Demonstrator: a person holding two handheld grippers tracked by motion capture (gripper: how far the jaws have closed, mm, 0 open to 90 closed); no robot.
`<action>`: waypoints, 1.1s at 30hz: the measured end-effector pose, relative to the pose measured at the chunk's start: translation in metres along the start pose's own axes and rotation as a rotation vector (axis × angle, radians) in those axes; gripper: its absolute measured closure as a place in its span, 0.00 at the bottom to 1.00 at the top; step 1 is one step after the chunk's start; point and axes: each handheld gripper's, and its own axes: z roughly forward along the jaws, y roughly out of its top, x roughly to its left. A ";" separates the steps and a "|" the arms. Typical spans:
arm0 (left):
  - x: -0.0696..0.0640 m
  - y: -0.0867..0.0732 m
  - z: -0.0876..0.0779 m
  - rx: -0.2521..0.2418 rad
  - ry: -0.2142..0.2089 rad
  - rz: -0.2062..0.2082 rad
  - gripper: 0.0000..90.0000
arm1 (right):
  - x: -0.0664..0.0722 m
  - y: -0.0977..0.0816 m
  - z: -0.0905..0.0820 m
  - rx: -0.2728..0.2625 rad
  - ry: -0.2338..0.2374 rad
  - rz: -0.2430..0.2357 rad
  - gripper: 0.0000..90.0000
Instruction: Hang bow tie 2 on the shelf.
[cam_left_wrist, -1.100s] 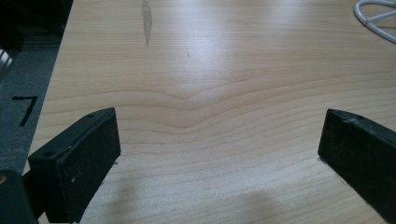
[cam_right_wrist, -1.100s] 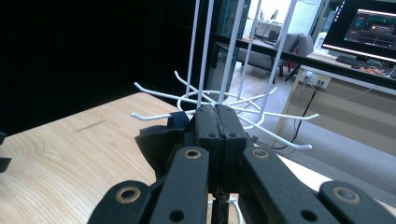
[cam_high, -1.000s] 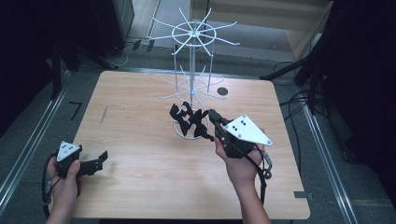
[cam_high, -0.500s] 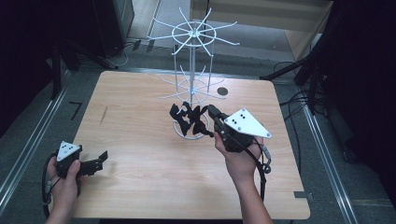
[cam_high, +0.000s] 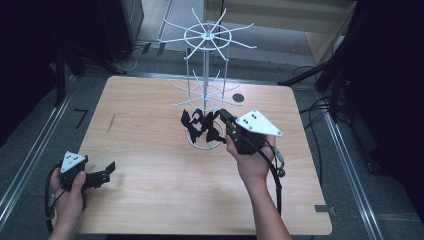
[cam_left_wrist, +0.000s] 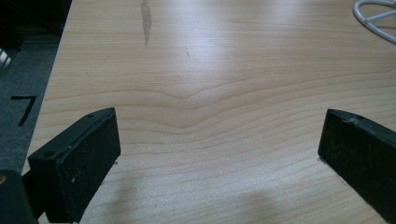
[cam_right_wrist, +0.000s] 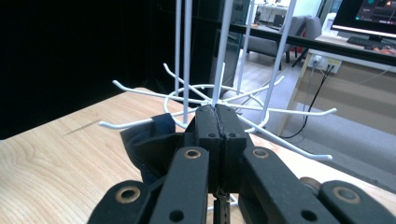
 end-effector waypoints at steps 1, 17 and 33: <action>0.000 0.000 0.000 0.000 0.000 0.000 0.00 | -0.001 0.000 0.001 -0.002 0.001 0.001 1.00; 0.000 0.000 0.000 0.001 -0.002 0.000 0.00 | -0.008 -0.002 0.010 -0.006 0.039 0.082 1.00; 0.000 0.000 0.000 0.003 -0.005 -0.001 0.00 | -0.010 -0.003 0.018 -0.002 0.058 0.135 0.99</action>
